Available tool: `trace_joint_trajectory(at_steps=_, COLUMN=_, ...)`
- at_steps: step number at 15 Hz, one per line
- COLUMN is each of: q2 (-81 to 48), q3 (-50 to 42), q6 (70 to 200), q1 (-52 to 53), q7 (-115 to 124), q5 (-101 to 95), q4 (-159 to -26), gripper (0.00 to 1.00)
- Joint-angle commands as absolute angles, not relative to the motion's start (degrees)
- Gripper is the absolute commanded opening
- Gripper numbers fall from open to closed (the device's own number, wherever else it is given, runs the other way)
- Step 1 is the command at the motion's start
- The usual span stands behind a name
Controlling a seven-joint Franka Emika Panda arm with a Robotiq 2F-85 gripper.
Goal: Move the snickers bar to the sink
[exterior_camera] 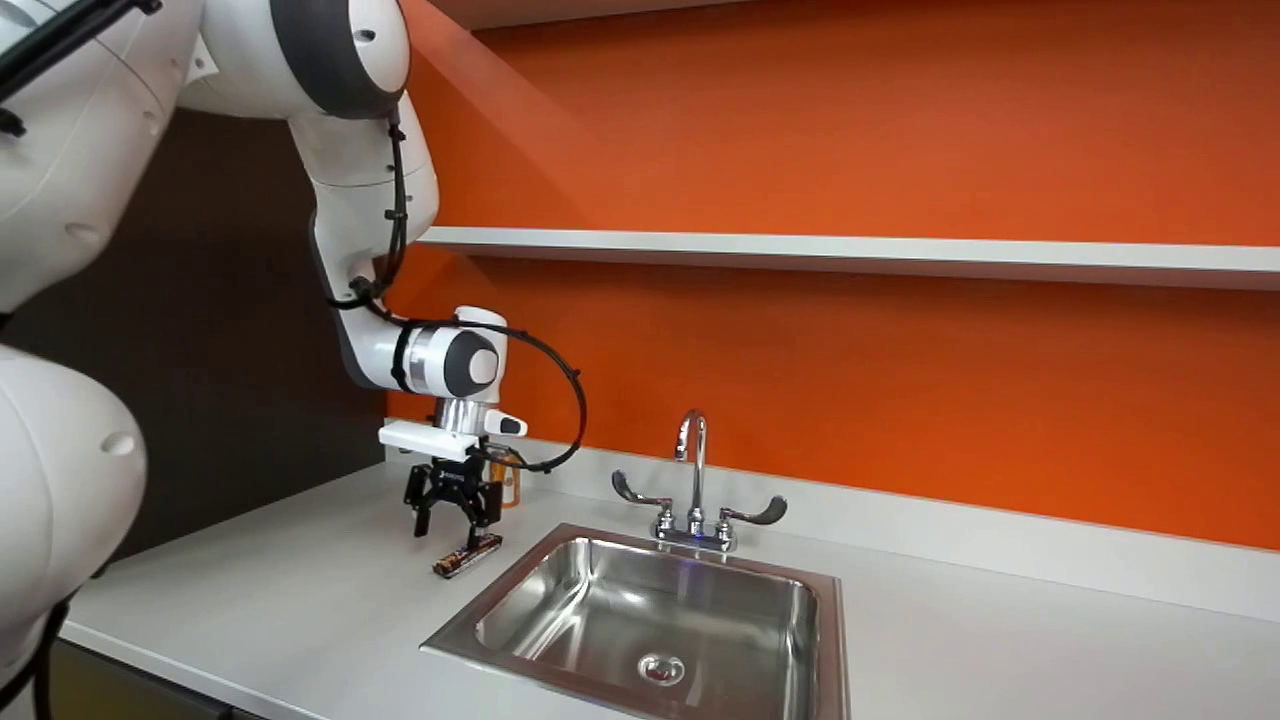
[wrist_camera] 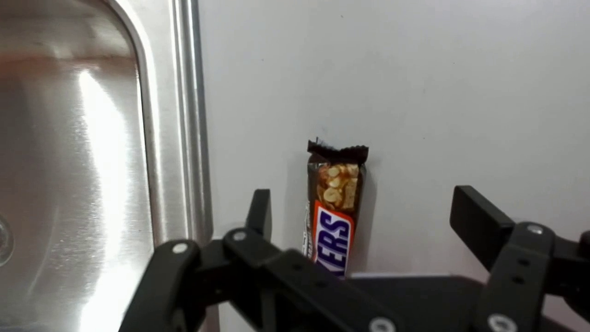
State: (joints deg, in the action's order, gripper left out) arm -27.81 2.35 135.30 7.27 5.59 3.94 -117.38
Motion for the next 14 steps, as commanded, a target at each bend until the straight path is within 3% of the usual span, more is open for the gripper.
trace_joint_trajectory(at_steps=1, q2=-29.4, q3=2.1, q6=135.8, q1=7.6, q7=8.0, q5=2.9, q4=-115.5, gripper=1.00)
trace_joint_trajectory(at_steps=14, q2=-33.3, q3=0.6, q6=136.4, q1=7.7, q7=10.4, q5=2.6, q4=-111.1, gripper=1.00)
